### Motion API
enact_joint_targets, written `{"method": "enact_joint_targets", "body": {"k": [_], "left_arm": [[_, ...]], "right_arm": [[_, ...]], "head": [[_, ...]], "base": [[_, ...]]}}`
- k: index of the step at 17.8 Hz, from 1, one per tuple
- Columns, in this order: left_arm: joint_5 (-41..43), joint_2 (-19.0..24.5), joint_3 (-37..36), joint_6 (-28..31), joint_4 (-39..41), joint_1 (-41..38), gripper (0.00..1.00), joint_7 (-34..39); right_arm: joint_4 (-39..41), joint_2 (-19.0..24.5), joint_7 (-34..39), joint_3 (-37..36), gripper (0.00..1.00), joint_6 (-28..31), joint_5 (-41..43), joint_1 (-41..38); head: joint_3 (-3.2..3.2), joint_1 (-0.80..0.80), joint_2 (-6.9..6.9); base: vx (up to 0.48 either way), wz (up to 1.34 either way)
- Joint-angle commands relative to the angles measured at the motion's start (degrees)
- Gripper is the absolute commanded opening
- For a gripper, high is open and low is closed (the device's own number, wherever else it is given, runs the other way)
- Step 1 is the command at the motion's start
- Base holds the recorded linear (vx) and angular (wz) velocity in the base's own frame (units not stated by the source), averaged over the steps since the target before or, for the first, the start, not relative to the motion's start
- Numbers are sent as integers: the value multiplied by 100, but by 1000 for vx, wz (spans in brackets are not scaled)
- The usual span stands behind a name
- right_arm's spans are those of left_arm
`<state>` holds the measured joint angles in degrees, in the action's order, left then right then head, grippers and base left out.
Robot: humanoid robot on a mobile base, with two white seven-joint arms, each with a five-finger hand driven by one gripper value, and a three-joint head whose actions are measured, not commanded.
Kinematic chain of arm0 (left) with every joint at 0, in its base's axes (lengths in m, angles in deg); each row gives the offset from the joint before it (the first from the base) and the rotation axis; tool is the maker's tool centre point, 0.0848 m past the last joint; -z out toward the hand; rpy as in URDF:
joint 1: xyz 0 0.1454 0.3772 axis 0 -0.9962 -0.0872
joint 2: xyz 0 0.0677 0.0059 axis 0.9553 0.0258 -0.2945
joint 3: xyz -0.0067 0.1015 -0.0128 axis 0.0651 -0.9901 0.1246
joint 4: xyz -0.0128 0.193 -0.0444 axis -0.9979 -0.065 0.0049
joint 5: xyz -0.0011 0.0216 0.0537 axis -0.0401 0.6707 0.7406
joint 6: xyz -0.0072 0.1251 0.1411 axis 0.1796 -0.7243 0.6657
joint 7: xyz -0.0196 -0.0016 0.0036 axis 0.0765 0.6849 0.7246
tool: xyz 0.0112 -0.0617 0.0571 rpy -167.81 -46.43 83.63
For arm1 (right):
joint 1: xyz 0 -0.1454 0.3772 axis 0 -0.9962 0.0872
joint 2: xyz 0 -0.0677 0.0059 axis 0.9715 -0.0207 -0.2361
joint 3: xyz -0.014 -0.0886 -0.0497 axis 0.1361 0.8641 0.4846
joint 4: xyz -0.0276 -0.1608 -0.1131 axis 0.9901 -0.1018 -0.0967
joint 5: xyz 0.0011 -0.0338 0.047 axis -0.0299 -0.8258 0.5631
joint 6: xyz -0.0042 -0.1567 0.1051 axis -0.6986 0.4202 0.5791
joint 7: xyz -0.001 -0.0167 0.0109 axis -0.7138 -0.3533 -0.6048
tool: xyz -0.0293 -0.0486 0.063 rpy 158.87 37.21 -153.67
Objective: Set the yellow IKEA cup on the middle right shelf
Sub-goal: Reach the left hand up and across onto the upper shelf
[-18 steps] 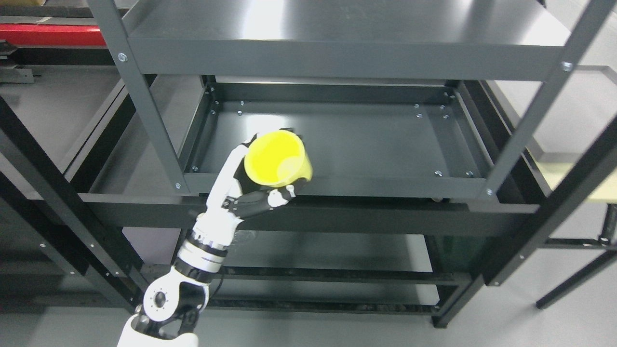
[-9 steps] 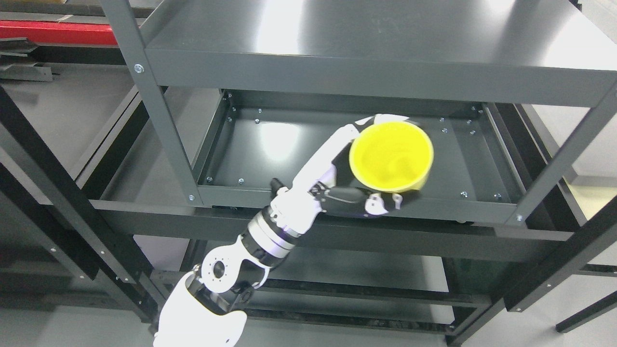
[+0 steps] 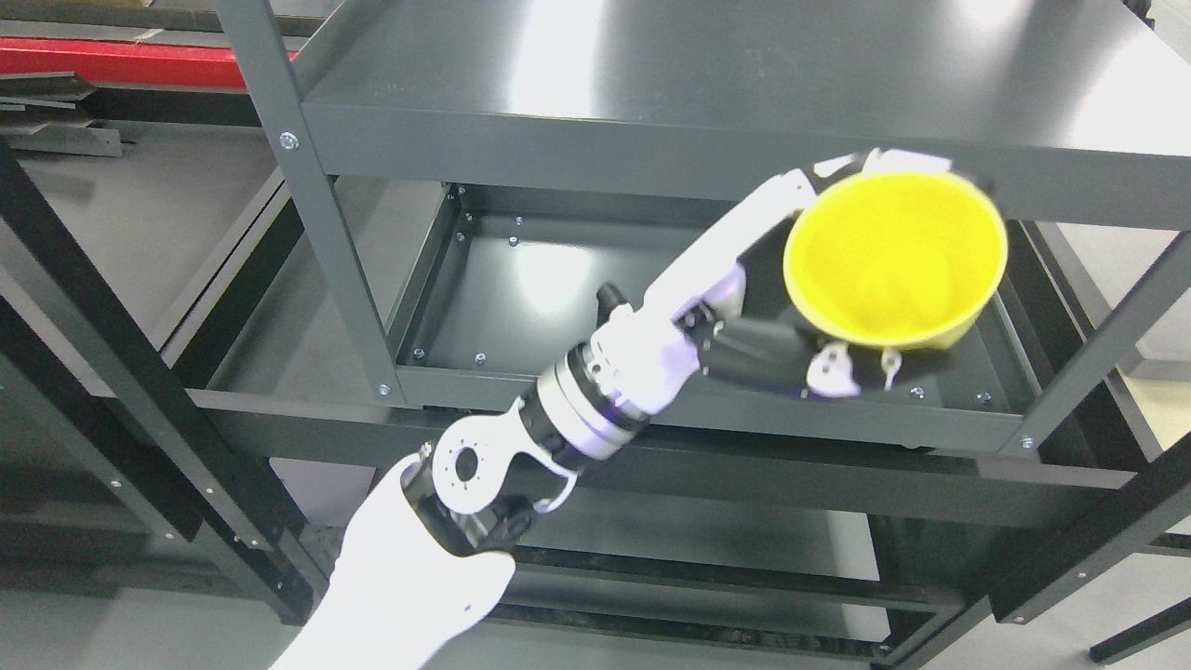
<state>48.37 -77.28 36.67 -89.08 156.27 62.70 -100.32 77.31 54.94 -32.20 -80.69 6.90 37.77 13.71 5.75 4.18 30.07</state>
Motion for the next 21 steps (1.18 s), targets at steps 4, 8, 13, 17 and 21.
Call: {"method": "enact_joint_targets", "body": {"k": [4, 8, 13, 17, 21], "left_arm": [[-401, 100, 1005, 1348, -630, 1802, 0, 1426], [-410, 100, 1454, 2605, -1684, 2260, 0, 1533], [-314, 100, 1815, 3443, -2715, 2534, 3, 1533], [-287, 100, 1737, 3978, -2707, 2534, 36, 1419], [-278, 100, 1666, 4331, -2663, 2534, 72, 972]], "right_arm": [[0, -100, 0, 97, 99, 4, 141, -79], [0, -100, 0, 97, 99, 4, 141, -79], [0, -100, 0, 97, 99, 4, 141, -79], [0, -100, 0, 97, 99, 4, 141, -79], [0, -100, 0, 97, 99, 4, 141, -79]], "head": [[0, 0, 0], [0, 0, 0], [0, 0, 0], [0, 0, 0], [0, 0, 0]], "base": [[0, 0], [0, 0], [0, 0], [0, 0], [0, 0]]}}
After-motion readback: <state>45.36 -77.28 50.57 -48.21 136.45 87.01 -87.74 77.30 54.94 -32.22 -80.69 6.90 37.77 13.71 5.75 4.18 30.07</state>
